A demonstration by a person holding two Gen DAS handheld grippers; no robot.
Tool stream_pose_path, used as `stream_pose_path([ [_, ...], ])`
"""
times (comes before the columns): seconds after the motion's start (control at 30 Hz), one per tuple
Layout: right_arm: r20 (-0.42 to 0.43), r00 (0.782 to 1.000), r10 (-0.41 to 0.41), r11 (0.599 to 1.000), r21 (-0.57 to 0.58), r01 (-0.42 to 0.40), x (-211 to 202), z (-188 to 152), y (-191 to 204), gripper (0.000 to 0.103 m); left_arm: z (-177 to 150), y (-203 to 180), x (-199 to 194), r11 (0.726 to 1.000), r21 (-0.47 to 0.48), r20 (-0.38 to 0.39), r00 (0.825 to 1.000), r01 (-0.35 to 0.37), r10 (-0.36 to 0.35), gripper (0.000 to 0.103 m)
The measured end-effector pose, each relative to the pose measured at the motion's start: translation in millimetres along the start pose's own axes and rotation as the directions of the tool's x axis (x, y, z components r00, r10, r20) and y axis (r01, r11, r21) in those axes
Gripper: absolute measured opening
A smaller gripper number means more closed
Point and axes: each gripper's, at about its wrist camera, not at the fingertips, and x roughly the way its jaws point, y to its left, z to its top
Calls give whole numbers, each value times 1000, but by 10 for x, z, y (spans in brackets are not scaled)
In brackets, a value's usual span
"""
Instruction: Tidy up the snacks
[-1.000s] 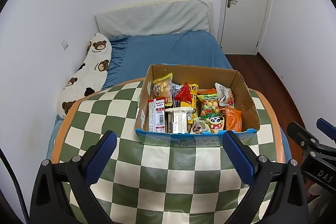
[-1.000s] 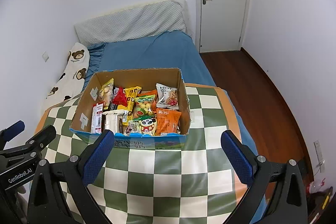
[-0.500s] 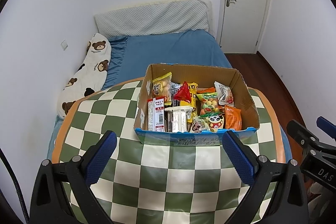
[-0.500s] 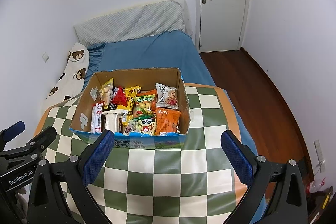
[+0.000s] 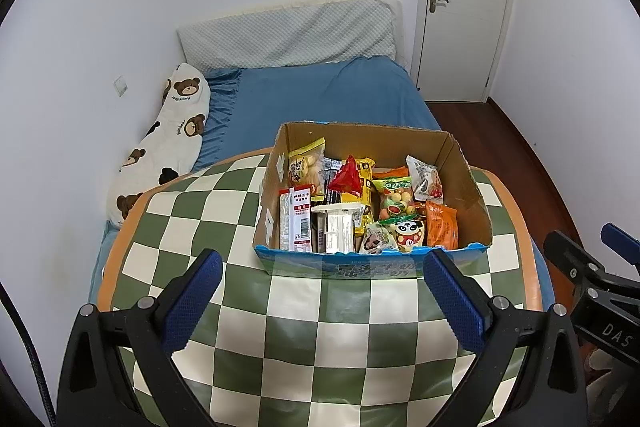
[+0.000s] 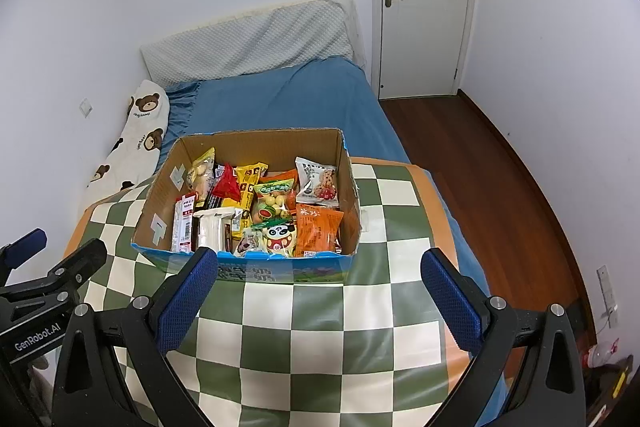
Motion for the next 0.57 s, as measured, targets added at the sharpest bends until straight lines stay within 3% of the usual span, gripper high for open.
stream_pose_path([
  [0.57, 2, 1000, -1, 1000, -12, 1, 23, 27, 17, 103, 18, 24, -14, 1000, 4, 3, 1000, 4, -4, 103],
])
